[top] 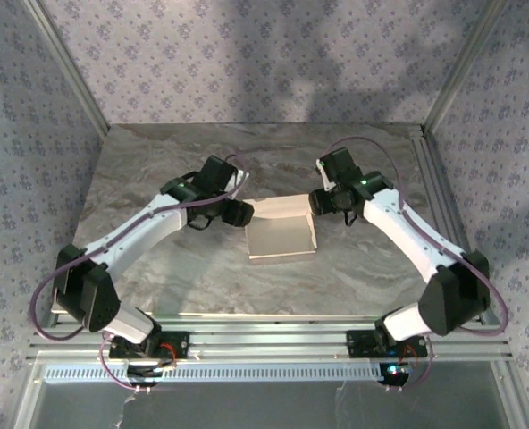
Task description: Fold the paper box
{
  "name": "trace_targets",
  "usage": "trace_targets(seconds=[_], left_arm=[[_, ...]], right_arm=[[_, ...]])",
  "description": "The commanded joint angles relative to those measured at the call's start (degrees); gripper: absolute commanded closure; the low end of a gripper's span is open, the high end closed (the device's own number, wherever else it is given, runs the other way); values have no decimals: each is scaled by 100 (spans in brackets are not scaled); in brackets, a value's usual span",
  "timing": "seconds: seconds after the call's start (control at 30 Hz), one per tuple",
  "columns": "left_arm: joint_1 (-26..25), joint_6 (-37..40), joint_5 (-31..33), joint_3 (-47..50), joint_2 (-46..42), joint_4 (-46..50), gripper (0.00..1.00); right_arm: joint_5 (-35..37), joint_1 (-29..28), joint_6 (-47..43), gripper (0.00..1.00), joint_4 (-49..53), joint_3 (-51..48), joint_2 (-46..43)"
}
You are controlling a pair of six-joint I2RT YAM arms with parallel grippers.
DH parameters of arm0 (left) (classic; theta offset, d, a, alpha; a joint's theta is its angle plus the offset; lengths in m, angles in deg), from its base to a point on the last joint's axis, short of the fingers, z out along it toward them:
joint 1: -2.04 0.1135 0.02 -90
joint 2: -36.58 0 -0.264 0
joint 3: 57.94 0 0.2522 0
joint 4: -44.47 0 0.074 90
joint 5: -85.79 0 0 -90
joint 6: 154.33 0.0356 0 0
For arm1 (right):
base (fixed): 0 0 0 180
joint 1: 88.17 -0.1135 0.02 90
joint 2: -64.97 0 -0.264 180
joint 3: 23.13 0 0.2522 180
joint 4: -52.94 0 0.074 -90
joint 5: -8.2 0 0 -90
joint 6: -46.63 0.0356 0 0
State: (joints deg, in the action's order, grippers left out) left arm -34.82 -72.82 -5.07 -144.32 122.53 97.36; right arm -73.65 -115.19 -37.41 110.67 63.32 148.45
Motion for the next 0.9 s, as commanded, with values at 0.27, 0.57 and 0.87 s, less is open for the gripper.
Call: trace_targets(seconds=[0.27, 0.57, 0.87], left_arm=[[-65, -903, 296, 550, -27, -1116, 42], [-75, -1487, 330, 695, 152, -1366, 55], [-75, -1771, 482, 1136, 131, -1995, 65]], right_arm=[[-716, 67, -41, 52, -598, 79, 510], [-804, 24, 285, 70, -854, -10, 704], [-728, 23, 504, 83, -1127, -292, 719]])
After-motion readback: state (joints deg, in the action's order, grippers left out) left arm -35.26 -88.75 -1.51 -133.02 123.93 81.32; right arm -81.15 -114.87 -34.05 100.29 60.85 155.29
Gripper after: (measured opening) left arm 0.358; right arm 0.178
